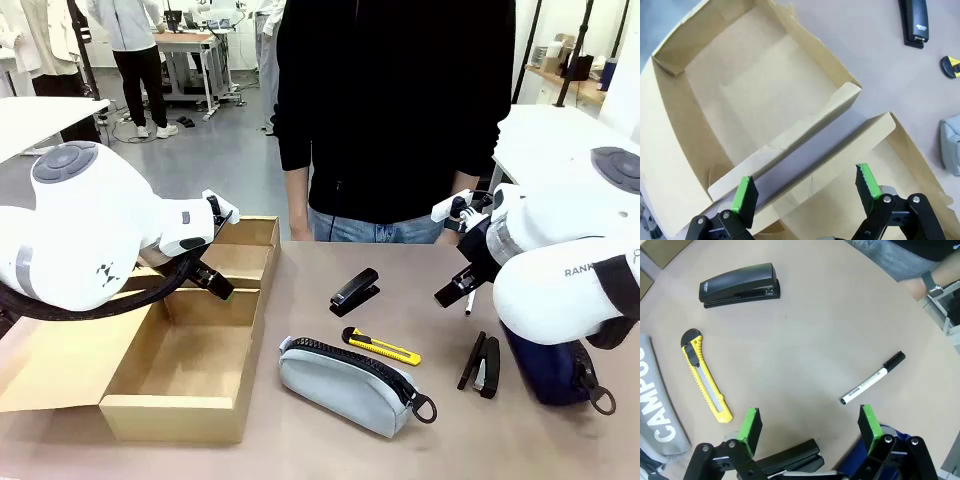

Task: Place items inside the box.
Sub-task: Pick up a Pencil pouch or Stapler and place it inside the Mailer Box closest to the robot.

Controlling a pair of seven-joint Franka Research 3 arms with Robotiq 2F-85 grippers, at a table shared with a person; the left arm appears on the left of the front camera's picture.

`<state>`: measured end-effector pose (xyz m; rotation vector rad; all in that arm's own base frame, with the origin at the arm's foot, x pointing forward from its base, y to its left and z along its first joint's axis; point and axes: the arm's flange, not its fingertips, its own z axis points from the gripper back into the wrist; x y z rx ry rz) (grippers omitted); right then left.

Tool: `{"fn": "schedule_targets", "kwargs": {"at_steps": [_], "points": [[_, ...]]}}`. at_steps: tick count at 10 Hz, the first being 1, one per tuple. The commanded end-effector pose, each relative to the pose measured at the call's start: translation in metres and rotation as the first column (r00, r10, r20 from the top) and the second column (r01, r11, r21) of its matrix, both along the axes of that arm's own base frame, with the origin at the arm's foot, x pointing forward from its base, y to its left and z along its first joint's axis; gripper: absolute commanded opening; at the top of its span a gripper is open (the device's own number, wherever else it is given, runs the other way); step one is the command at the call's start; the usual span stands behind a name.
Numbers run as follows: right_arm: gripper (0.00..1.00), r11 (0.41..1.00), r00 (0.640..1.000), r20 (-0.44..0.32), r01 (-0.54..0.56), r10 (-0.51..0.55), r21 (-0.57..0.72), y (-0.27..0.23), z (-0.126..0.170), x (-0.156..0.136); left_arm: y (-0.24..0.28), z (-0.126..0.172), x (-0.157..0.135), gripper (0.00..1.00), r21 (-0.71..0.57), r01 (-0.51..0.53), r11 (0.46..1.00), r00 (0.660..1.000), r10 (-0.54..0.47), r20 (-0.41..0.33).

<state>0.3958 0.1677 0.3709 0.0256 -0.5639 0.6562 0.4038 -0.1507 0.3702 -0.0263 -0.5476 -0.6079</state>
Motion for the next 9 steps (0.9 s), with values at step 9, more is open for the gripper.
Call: {"fn": "schedule_targets", "kwargs": {"at_steps": [9], "points": [[1.00,1.000,1.000,0.000,0.000,0.000,0.000,0.0000,0.0000,0.0000,0.0000,0.0001,0.0000,1.00,0.000,0.000,1.000,1.000,0.000,0.000]]}}
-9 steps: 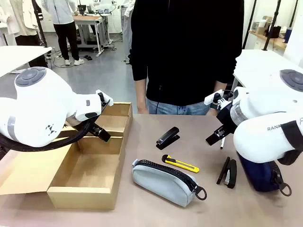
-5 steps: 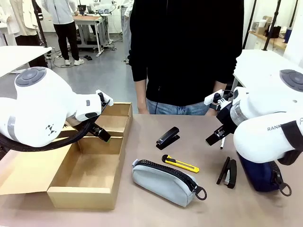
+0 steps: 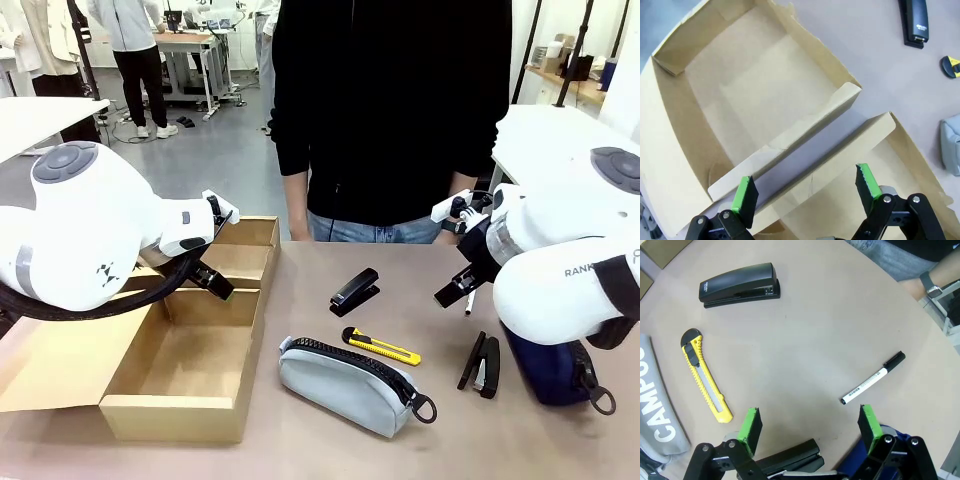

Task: Place items inside the box.
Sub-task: Pick up a Pencil pouch or Stapler and place it inside the Mailer Box closest to the robot.

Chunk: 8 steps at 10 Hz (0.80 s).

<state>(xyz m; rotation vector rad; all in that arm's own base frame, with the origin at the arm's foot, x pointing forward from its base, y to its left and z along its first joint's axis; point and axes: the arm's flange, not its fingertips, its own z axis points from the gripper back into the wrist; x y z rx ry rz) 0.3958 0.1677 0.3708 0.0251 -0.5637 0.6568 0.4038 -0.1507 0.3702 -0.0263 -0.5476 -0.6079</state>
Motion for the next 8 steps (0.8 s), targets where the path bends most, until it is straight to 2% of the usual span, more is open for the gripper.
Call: {"fn": "schedule_targets", "kwargs": {"at_steps": [1,7,8], "points": [[1.00,1.000,1.000,0.000,0.000,0.000,0.001,0.000,0.000,0.000,0.000,0.000,0.000,1.00,0.000,0.000,1.000,1.000,0.000,0.000],[1.00,1.000,1.000,0.000,0.000,0.000,0.000,0.000,0.000,0.000,0.000,0.000,0.000,1.00,0.000,0.000,1.000,1.000,0.000,0.000],[1.00,0.998,0.999,-0.003,-0.041,0.042,0.036,-0.003,0.016,-0.001,0.001,0.015,-0.006,1.00,-0.073,0.079,0.994,0.997,-0.080,-0.014]]}}
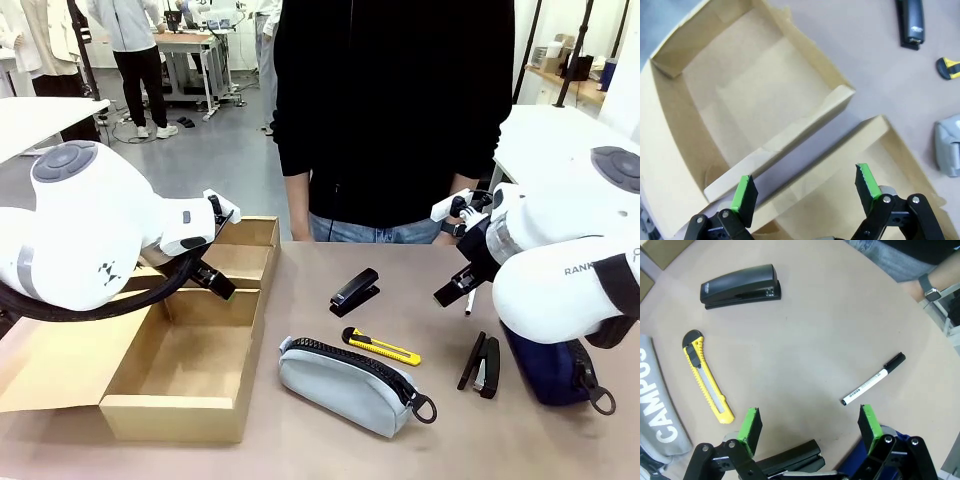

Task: Place items inside the box.
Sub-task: Pick up a Pencil pouch or Stapler and place it inside the Mailer Box closest to the robot.

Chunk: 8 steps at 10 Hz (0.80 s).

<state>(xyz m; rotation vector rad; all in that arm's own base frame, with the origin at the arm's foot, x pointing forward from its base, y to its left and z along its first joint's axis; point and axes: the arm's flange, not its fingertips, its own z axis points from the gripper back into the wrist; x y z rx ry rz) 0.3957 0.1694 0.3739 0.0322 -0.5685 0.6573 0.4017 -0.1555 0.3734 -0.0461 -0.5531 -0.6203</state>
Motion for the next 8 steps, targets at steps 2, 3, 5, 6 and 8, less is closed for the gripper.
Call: {"fn": "schedule_targets", "kwargs": {"at_steps": [2,3,5,6,8], "points": [[1.00,0.994,0.995,-0.092,0.042,-0.032,0.105,-0.016,0.084,-0.015,0.012,0.084,-0.025,1.00,-0.194,-0.021,0.981,0.994,0.000,-0.106],[1.00,0.967,0.973,-0.161,0.192,-0.164,0.170,-0.025,0.122,-0.029,0.021,0.122,-0.044,1.00,-0.253,-0.051,0.966,0.991,0.018,-0.130],[1.00,0.897,0.953,-0.222,0.275,-0.206,0.346,-0.070,0.177,-0.077,0.064,0.168,-0.076,1.00,-0.450,-0.008,0.893,0.991,-0.052,-0.122],[1.00,0.810,0.968,-0.213,0.229,-0.132,0.540,-0.118,0.198,-0.108,0.109,0.186,-0.091,1.00,-0.579,-0.029,0.815,0.987,-0.068,-0.144],[1.00,0.478,0.927,-0.196,0.336,-0.319,0.812,-0.228,0.205,-0.155,0.221,0.192,-0.101,1.00,-0.800,-0.160,0.578,0.987,0.068,-0.148]]}}
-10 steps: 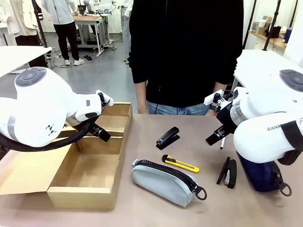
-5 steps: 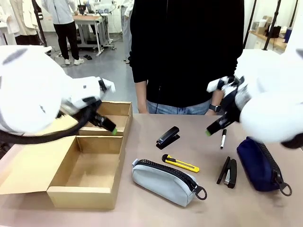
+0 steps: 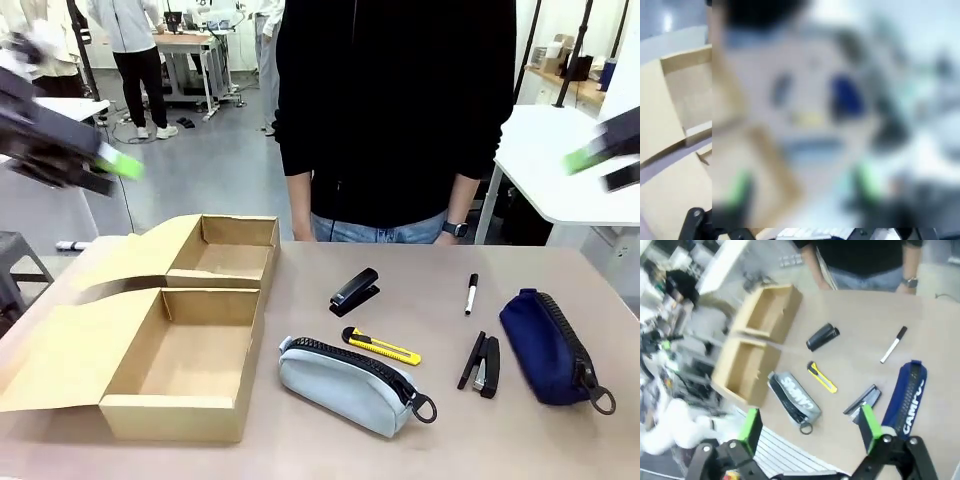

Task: Place items inside the box.
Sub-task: Pick up a Pencil pouch or Stapler and place it inside the Mailer Box closest to the robot.

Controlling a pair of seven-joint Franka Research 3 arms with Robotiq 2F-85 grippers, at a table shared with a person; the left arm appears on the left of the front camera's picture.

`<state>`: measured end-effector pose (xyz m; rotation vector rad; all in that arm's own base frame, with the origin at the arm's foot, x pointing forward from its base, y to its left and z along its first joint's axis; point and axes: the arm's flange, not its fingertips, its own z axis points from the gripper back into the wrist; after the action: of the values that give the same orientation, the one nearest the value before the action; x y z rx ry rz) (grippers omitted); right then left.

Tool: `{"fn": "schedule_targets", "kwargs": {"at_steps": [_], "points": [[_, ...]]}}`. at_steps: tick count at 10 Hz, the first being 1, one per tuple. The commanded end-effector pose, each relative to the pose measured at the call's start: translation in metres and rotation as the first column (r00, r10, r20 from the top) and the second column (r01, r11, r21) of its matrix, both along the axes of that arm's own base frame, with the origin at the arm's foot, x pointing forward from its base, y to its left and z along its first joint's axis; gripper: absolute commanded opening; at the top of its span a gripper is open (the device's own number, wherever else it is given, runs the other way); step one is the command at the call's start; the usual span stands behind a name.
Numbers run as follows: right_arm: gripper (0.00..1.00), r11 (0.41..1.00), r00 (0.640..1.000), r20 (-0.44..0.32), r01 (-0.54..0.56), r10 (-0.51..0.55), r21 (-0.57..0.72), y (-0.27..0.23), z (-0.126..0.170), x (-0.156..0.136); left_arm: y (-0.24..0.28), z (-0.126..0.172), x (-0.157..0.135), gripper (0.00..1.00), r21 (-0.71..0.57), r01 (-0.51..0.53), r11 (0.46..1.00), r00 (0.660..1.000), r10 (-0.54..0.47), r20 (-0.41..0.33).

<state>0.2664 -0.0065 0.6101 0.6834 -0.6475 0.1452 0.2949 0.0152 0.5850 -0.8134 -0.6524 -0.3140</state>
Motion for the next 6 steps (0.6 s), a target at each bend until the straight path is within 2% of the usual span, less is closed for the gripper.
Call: {"fn": "schedule_targets", "kwargs": {"at_steps": [1,2,3,5,6], "points": [[1.00,0.883,0.947,0.046,0.279,-0.319,0.378,-0.100,-0.041,-0.046,0.107,-0.026,-0.007,1.00,-0.302,-0.201,0.932,0.979,0.197,-0.047],[1.00,0.813,0.913,0.024,0.352,-0.408,0.464,-0.149,-0.054,-0.057,0.153,-0.054,-0.012,1.00,-0.447,-0.305,0.841,0.951,0.290,-0.104],[1.00,0.742,0.880,-0.045,0.426,-0.474,0.518,-0.184,-0.071,-0.062,0.178,-0.079,-0.020,1.00,-0.505,-0.375,0.777,0.926,0.337,-0.169],[1.00,0.656,0.819,-0.158,0.543,-0.552,0.524,-0.218,-0.110,-0.064,0.202,-0.122,-0.010,1.00,-0.607,-0.433,0.666,0.901,0.343,-0.266],[1.00,0.599,0.776,-0.236,0.609,-0.585,0.520,-0.227,-0.132,-0.061,0.200,-0.134,0.002,1.00,-0.624,-0.454,0.636,0.890,0.351,-0.290]]}}
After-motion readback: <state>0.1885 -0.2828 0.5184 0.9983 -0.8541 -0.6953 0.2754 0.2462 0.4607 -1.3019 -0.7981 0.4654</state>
